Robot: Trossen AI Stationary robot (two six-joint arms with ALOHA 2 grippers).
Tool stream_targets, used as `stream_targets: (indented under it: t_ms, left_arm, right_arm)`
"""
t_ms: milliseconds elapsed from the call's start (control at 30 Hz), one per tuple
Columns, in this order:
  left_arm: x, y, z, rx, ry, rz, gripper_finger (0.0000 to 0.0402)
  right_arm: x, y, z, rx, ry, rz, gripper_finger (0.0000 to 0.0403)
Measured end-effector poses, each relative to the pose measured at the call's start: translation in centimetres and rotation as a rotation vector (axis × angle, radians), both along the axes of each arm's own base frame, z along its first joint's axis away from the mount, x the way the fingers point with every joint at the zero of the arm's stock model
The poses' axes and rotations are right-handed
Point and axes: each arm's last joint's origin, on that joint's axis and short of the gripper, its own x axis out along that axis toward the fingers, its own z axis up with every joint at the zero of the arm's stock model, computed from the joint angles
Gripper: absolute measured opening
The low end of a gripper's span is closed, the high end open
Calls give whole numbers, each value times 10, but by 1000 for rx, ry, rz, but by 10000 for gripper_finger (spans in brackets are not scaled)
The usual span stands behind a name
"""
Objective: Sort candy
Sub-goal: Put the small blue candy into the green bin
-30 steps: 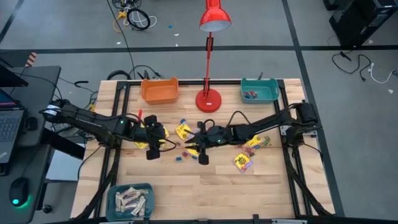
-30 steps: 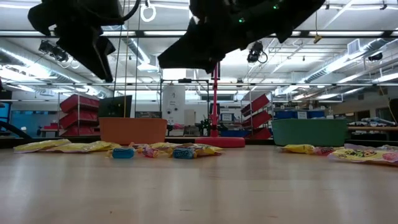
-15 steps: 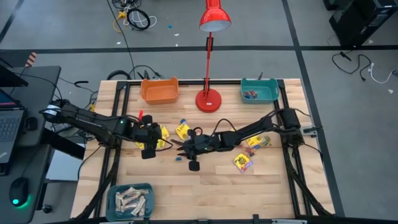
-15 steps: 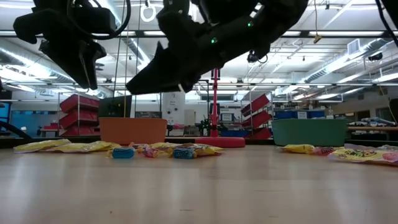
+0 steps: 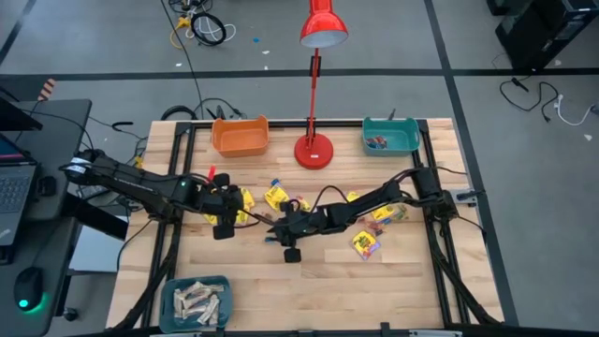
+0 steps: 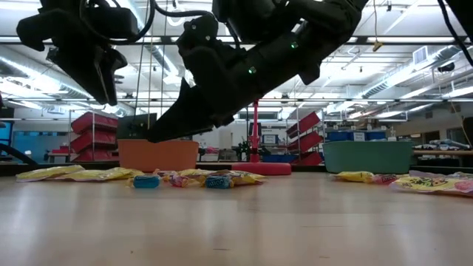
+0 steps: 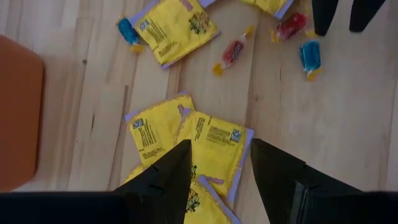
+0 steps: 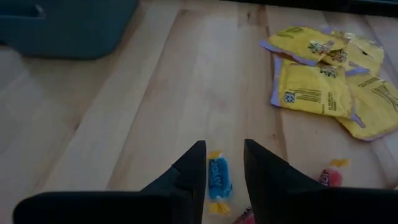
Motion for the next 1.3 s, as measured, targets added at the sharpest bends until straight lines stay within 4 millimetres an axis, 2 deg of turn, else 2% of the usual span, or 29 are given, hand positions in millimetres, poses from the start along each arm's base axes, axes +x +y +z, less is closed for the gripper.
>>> stream_targets:
  t_ms: [167,567,1133,1300]
  left_arm:
    - [2,0,1,-4,-23,0,168]
    - [3,0,1,0,-37,3,168]
    - [4,-1,2,-2,-46,3,168]
    - [5,-1,2,-4,-56,3,168]
  right_arm:
    - [1,1,-11,-5,14,2,113]
    - [2,3,-18,-27,22,-10,145]
    - [1,5,-18,-24,17,-10,150]
    - [0,5,-19,25,36,-41,150]
